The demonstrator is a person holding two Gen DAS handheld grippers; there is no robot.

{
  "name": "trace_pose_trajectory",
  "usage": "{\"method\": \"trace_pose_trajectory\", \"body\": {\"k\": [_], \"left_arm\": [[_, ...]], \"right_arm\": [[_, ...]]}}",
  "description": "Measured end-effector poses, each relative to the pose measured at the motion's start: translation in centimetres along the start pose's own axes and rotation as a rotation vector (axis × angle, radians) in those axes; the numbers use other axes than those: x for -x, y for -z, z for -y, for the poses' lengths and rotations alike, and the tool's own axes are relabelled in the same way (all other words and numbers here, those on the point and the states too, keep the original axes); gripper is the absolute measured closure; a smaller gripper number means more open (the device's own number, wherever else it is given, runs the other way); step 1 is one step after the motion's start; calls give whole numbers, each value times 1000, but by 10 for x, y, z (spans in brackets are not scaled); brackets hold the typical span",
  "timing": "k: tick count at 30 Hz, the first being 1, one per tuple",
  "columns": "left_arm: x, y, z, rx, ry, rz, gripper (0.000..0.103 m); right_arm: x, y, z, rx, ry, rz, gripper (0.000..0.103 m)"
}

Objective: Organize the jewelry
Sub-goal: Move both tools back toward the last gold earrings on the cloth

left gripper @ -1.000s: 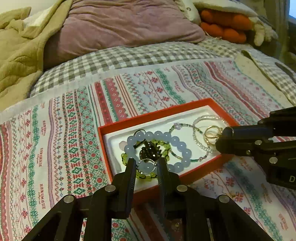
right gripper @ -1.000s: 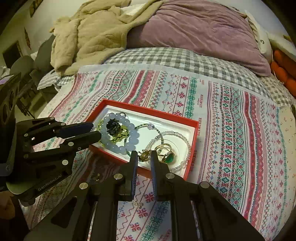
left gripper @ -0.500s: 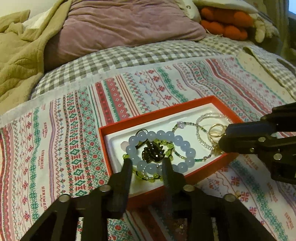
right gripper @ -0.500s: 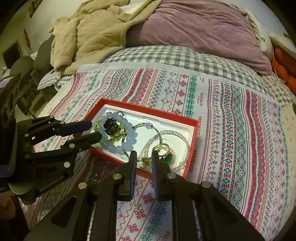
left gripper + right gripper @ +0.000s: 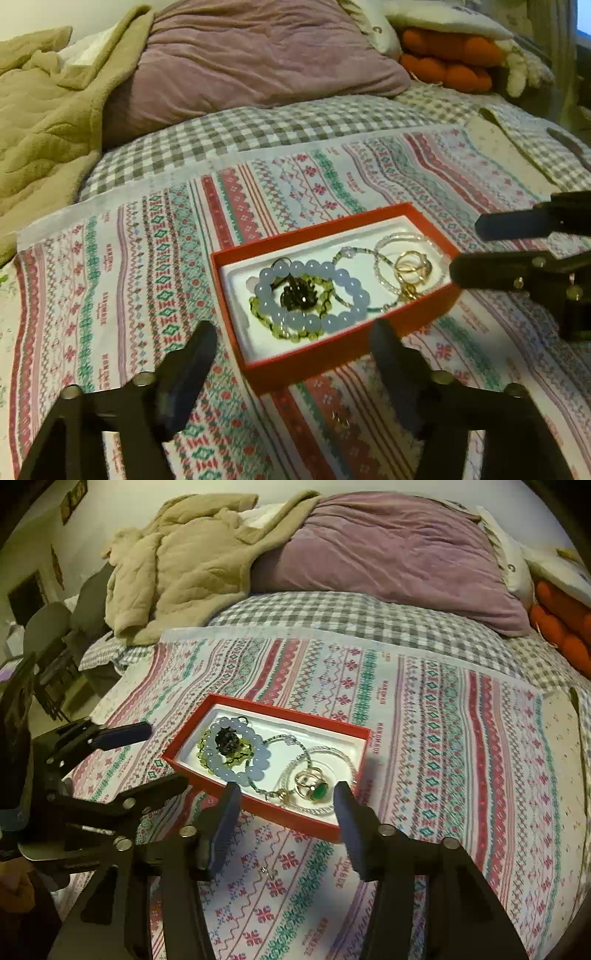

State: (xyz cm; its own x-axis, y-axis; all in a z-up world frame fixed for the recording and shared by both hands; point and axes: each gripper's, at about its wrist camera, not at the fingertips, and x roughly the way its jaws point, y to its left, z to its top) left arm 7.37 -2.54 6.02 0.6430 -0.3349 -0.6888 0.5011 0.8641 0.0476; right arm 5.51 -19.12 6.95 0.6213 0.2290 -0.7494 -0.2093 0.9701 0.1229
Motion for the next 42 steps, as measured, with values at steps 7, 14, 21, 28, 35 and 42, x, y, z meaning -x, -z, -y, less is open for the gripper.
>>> {"method": "trace_pose_trajectory", "body": {"k": [7, 14, 21, 28, 35, 42], "left_arm": [[15, 15, -7, 47, -10, -43, 6], [20, 35, -18, 86, -33, -103, 3], [20, 58, -21, 81, -35, -154, 2], [15, 79, -19, 44, -39, -202, 2], [5, 90, -17, 35, -31, -241, 2], [-2, 89, -11, 31, -16, -256, 2]], "right_arm": [[18, 10, 4, -26, 16, 4, 28], [22, 28, 1, -34, 17, -41, 27], [18, 50, -2, -12, 37, -85, 27], [7, 72, -5, 20, 46, -148, 27], [-8, 90, -10, 46, 46, -212, 27], [-30, 97, -20, 81, 47, -259, 27]]}}
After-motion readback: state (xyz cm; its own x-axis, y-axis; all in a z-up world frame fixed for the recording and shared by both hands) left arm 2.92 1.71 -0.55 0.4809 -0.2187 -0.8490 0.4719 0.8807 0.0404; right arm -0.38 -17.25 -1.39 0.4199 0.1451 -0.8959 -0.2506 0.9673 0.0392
